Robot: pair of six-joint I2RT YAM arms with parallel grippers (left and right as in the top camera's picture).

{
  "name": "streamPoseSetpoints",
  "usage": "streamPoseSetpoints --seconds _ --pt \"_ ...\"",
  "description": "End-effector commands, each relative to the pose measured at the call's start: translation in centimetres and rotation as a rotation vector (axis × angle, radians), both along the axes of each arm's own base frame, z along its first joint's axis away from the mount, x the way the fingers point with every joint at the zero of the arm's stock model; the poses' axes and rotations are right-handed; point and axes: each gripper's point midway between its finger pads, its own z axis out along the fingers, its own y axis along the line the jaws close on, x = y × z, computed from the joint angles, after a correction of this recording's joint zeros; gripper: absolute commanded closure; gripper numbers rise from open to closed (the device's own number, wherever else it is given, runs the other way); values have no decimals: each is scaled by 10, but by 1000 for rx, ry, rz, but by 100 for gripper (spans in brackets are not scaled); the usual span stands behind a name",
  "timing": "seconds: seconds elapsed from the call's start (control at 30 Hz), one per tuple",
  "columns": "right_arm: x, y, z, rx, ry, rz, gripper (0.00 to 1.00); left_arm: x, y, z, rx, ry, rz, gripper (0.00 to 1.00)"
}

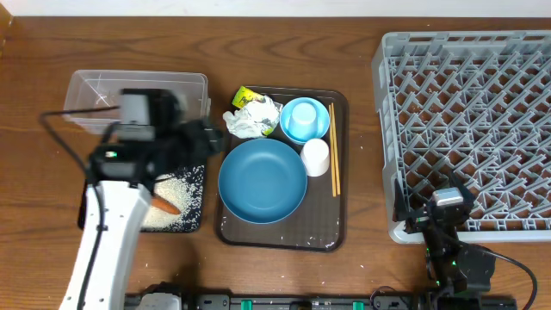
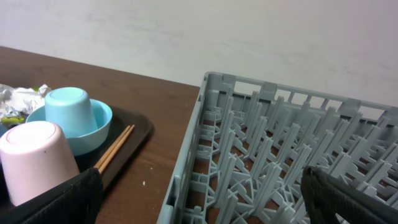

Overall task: Sort waste into correct bins and load items into the dishwasher rack
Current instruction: 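Carry the carrot left and drop it onto the black tray, then reach the left gripper to the white crumpled tissue on the brown tray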

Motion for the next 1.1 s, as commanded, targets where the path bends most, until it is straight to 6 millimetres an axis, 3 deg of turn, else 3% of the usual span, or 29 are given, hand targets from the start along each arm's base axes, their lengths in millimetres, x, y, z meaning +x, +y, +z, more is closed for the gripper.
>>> streamPoseSetpoints --seconds 0.0,0.17,0.27,0.53,0.8,1.07 --pt "0 -3 0 -7 -1 -14 1 0 -38 4 2 -42 -138 19" --pt "0 -3 0 -7 -1 -14 1 2 -79 -13 42 -49 -253 19" --pt "0 -3 0 -7 -1 -14 1 9 -93 -23 72 -61 -283 19" --pt "0 -3 0 -7 -2 -14 1 59 -73 -17 192 -217 -150 21" --pt "0 -3 0 -7 -1 -14 1 60 -70 -35 263 -182 -228 23" --pt "0 -3 0 -7 -1 -14 1 81 -54 -35 341 -92 -285 23"
